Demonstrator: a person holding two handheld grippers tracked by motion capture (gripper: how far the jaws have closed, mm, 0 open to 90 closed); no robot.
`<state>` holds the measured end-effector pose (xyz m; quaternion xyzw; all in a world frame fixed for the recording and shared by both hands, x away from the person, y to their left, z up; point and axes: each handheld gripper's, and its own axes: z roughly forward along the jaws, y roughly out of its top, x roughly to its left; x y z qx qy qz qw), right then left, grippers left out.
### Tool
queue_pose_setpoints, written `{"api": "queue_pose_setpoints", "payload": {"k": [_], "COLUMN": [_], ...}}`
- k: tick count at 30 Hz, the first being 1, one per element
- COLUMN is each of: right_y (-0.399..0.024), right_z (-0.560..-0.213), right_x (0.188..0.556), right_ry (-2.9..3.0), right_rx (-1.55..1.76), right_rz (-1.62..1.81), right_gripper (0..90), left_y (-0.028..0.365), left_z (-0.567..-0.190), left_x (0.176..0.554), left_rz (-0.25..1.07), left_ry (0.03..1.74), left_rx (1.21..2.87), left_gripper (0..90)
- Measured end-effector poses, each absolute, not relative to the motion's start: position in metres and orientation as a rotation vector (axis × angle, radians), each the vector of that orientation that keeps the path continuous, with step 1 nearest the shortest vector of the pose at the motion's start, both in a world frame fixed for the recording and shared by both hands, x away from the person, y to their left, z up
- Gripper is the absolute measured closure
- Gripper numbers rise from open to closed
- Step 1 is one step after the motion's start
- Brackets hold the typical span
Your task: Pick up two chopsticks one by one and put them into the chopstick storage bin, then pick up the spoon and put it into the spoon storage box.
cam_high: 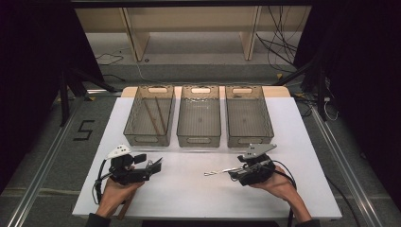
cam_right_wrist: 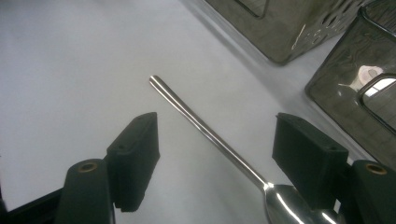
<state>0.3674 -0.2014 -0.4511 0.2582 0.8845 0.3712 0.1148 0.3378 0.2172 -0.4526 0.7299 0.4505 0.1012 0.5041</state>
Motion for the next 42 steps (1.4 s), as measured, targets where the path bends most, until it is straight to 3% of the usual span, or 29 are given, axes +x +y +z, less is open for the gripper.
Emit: {"api": "queue_pose_setpoints", "payload": {"k": [23,42], "right_y": [-0.187,-0.182], "right_z": [-0.450,-0.464], "right_x": [0.386,0.402], "right_ry": [2.713,2.821], "right_rx": [0.616,0.547], "right_rz": [0.771,0.620], "right_gripper": [36.6,53.5], "left_y": [0.210,0.209], "left_z": [-0.462,-0.467], "left_x": [0.320,0.317], "left_rz": [0.285,0.274], "left_ry": [1.040,1.026], "left_rx": [1.763,1.761], "left_gripper": [15.9,15.9]}}
